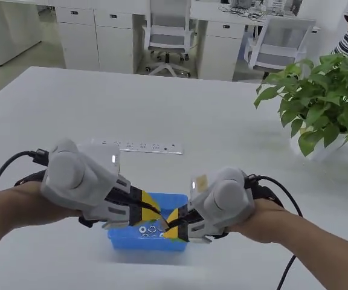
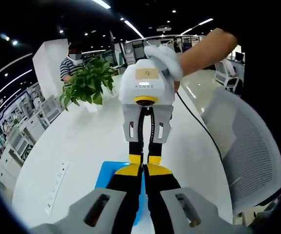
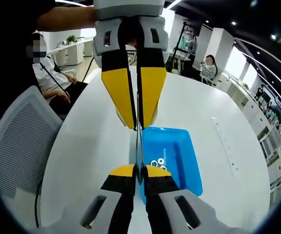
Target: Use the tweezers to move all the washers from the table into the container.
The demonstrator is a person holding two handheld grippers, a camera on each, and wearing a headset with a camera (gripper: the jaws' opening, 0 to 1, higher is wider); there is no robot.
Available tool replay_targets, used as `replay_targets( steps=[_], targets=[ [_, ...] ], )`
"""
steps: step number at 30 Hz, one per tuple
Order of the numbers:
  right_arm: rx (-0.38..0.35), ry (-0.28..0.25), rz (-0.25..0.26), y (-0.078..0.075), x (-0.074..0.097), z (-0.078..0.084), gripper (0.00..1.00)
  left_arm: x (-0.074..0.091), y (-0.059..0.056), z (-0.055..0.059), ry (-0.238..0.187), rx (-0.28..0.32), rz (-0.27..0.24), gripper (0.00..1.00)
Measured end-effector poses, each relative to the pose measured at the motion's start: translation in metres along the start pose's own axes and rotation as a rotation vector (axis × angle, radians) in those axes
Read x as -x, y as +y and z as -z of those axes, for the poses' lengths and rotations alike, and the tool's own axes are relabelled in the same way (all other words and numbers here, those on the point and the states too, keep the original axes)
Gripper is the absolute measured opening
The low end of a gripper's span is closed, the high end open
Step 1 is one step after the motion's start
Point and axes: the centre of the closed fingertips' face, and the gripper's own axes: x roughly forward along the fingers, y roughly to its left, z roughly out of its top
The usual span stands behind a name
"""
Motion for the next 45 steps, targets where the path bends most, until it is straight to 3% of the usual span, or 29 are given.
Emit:
replay_targets(
  steps=[6,14,23,33,45],
  targets=[
    [0.01,0.036,-0.011,0.005,-0.002,0.005,0.07,0.005,-0.005,-0.002,-0.001,-0.004,0.008,0.06],
    [0.022,0.053,-0.023,0.011,-0.004,0.008,0.07,0.004,-0.012,0.006,0.046,-0.029,0.027,0.06],
    [0.015,0.059,-0.028,0.015,-0.004,0.013,0.07,0.003,-0.016,0.03,0.124,-0.048,0.043,0.06],
    [-0.002,0.05,-0.032,0.021,-0.008,0.018,0.07,-0.001,-0.02,0.052,0.159,-0.031,0.058,0.06],
    [-0.028,0.043,-0.039,0.038,-0.025,0.029,0.07,-0.013,-0.035,0.086,0.213,-0.006,0.078,0.06]
  ],
)
